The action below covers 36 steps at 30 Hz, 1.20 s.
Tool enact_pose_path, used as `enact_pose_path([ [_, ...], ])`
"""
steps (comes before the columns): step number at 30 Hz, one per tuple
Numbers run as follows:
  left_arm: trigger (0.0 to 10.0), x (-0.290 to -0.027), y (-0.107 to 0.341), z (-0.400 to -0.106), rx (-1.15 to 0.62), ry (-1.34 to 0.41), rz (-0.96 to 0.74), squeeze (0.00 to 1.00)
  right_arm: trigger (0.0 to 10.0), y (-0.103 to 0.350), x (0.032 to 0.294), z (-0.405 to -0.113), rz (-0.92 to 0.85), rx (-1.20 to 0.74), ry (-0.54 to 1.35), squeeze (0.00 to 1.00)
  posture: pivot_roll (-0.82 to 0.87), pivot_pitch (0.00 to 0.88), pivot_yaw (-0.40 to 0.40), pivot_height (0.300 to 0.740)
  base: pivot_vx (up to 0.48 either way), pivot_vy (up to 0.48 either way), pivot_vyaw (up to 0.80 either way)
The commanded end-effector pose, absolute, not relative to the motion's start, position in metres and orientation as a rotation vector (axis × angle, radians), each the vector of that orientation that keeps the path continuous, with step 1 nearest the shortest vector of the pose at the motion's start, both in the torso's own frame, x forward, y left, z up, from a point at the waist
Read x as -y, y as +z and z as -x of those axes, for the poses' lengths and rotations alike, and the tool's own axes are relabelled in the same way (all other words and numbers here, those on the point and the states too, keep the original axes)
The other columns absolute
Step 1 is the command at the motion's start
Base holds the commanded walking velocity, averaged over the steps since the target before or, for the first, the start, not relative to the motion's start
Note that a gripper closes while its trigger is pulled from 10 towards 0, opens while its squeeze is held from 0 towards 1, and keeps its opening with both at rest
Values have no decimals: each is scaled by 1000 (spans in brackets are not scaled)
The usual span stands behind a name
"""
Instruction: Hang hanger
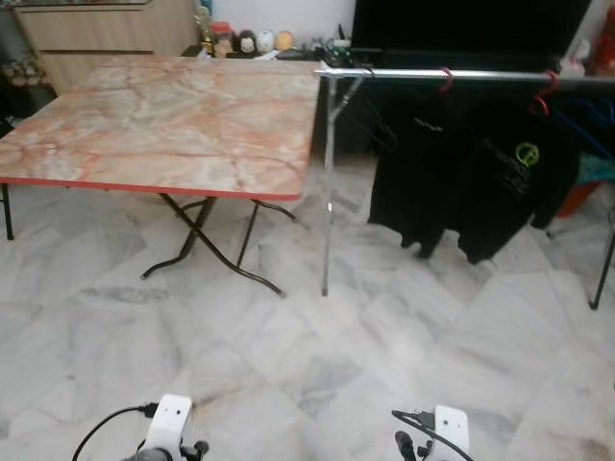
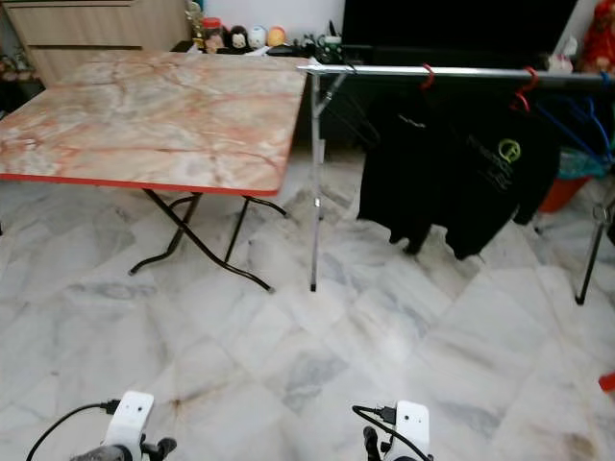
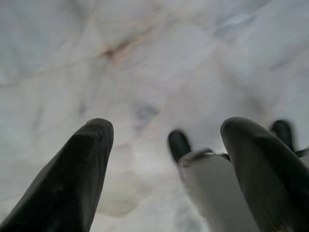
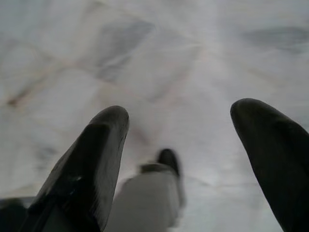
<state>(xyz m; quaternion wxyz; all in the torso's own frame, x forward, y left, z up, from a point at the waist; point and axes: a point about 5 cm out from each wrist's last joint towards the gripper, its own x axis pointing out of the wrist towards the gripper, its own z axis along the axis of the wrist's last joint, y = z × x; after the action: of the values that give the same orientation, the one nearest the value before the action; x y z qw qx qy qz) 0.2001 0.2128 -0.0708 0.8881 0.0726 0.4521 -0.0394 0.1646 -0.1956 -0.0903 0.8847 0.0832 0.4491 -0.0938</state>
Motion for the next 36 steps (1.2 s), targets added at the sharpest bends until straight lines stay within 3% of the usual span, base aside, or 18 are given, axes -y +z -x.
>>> enact_pose_path([
  [1, 10000, -217, -72, -197, -955, -76, -164, 0, 10000, -89, 195, -167, -186, -927, -209, 0, -126, 0, 6, 740, 0, -379, 0],
  [20, 10000, -215, -73, -196, -966, -81, -134, 0, 10000, -89, 197, -167, -173, -921, -211, 0, -125, 0, -2, 740, 0, -372, 0],
  [36, 10000, -214, -74, -195, -977, -89, -117, 0, 10000, -89, 198, -166, -169, -923, -212, 0, -124, 0, -6, 740, 0, 0, 0],
])
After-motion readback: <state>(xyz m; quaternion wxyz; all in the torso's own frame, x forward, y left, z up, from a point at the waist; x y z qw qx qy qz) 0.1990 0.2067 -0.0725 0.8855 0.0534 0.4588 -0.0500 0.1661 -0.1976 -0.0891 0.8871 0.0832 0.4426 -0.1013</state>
